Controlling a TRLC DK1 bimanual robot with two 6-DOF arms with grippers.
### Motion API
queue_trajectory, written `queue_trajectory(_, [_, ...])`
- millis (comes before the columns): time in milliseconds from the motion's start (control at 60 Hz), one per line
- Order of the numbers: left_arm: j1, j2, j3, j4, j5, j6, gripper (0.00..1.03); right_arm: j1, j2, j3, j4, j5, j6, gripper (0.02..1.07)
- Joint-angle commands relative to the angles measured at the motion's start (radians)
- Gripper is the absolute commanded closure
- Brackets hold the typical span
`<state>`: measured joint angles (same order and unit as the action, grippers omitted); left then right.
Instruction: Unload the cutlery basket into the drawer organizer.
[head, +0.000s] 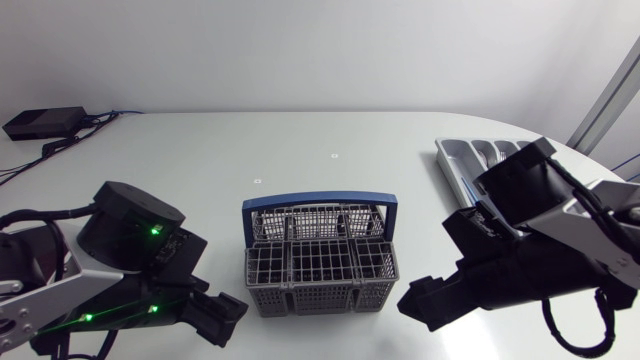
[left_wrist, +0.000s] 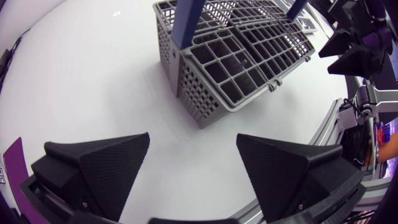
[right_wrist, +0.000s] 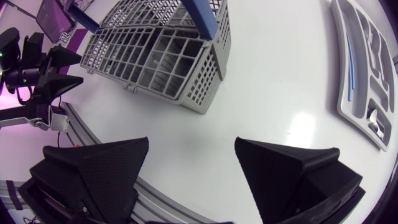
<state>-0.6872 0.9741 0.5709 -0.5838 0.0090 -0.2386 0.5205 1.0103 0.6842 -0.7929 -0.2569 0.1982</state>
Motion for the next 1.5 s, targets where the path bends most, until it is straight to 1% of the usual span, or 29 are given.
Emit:
queue_trajectory(0, [0.014,-0.011,-0.026,0.007,-0.007,0.002,0.05,0.026,-0.042,-0.04,0.015,0.031,0.04,0.07])
queue_trajectory(183, [0.015,-0.058,-0.031,0.007,-0.041,-0.002,0.06,0.027,-0.141,-0.071,0.054,0.143,0.049,0.07])
queue_trajectory(200, [0.015,-0.064,-0.032,0.007,-0.053,-0.002,0.06,0.027,-0.151,-0.074,0.055,0.157,0.049,0.07])
queue_trajectory(283, [0.025,-0.087,-0.034,0.007,-0.073,-0.001,0.06,0.027,-0.184,-0.081,0.058,0.192,0.047,0.07])
queue_trajectory(533, [0.132,-0.155,-0.039,0.007,-0.107,0.047,0.06,-0.017,-0.28,-0.114,0.095,0.292,0.032,0.07])
queue_trajectory(700, [0.224,-0.203,-0.054,0.012,-0.112,0.104,0.06,-0.126,-0.322,-0.133,0.127,0.304,-0.025,0.07])
queue_trajectory(733, [0.233,-0.21,-0.057,0.012,-0.112,0.11,0.06,-0.149,-0.328,-0.14,0.139,0.306,-0.037,0.07])
queue_trajectory(767, [0.262,-0.224,-0.063,0.016,-0.112,0.127,0.06,-0.183,-0.34,-0.147,0.156,0.306,-0.051,0.07])
queue_trajectory(833, [0.295,-0.242,-0.069,0.019,-0.112,0.145,0.06,-0.224,-0.352,-0.156,0.175,0.308,-0.071,0.07])
queue_trajectory(883, [0.305,-0.255,-0.072,0.021,-0.112,0.15,0.06,-0.246,-0.365,-0.16,0.178,0.308,-0.079,0.07])
queue_trajectory(1000, [0.365,-0.304,-0.091,0.03,-0.112,0.18,0.06,-0.303,-0.411,-0.183,0.204,0.315,-0.103,0.07])
queue_trajectory(1200, [0.466,-0.37,-0.131,0.073,-0.115,0.234,0.06,-0.34,-0.487,-0.229,0.235,0.355,-0.118,0.07])
queue_trajectory(1267, [0.506,-0.396,-0.141,0.082,-0.115,0.262,0.06,-0.366,-0.516,-0.244,0.25,0.355,-0.123,0.07])
queue_trajectory(1433, [0.56,-0.477,-0.175,0.102,-0.115,0.302,0.06,-0.427,-0.57,-0.275,0.29,0.36,-0.14,0.07])
queue_trajectory(1483, [0.566,-0.503,-0.195,0.127,-0.109,0.298,0.06,-0.434,-0.589,-0.293,0.314,0.356,-0.144,0.07])
